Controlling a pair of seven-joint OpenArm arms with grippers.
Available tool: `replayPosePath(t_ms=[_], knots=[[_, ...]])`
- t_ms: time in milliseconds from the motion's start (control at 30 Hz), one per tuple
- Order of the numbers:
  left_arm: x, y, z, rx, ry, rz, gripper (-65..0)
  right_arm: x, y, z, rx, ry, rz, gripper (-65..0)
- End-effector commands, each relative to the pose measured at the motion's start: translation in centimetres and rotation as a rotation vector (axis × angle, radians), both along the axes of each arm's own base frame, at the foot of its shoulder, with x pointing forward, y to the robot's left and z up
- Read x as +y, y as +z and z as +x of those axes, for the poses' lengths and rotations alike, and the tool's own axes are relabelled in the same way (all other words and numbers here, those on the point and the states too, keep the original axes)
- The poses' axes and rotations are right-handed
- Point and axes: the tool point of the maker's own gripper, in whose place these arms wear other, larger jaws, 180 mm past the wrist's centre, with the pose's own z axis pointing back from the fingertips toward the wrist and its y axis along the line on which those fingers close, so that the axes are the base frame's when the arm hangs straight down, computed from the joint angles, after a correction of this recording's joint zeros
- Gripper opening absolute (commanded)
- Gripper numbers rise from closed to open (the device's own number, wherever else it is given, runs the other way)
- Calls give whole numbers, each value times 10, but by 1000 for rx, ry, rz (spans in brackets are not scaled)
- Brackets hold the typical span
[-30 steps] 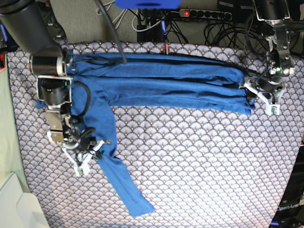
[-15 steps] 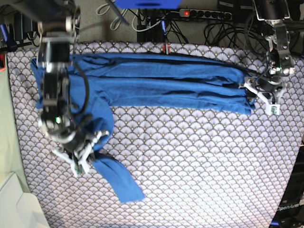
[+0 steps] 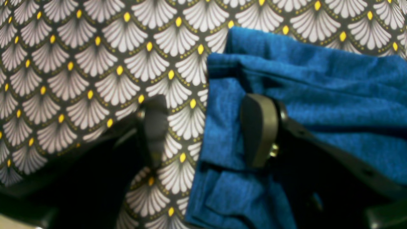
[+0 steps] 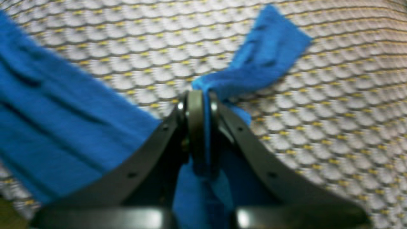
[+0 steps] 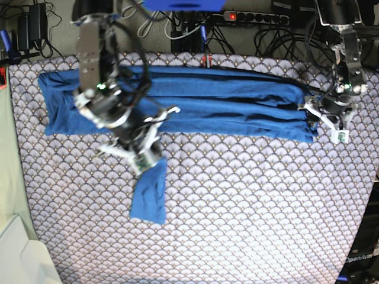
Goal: Fold the T-shirt properly
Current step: 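Lift the sleeve with the right gripper and fold it over the shirt body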
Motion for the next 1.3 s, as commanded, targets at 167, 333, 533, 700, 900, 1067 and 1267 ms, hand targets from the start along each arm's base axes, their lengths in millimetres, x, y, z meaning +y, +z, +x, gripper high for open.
replayPosePath(t_ms=[167, 333, 533, 700, 900, 1067, 1267], knots=[[2, -2, -3, 25, -5, 12, -282, 42, 9, -16, -2, 54, 105, -650], [2, -2, -4, 27, -5, 12, -282, 67, 4, -34, 26, 121, 125, -650], [2, -2, -5, 28, -5, 12, -282, 93, 2, -50, 45, 196, 138, -650], [2, -2, -4, 27, -5, 12, -282, 110, 2, -54, 54, 234, 155, -650], [2, -2, -4, 25, -5, 13, -282, 137, -22, -59, 133, 289, 161, -650], [2, -2, -5, 25, -5, 13, -282, 151, -34, -64, 166, 338, 145, -650], [2, -2, -5, 24, -6, 13, -282, 155, -42, -61, 172, 345, 152, -650]])
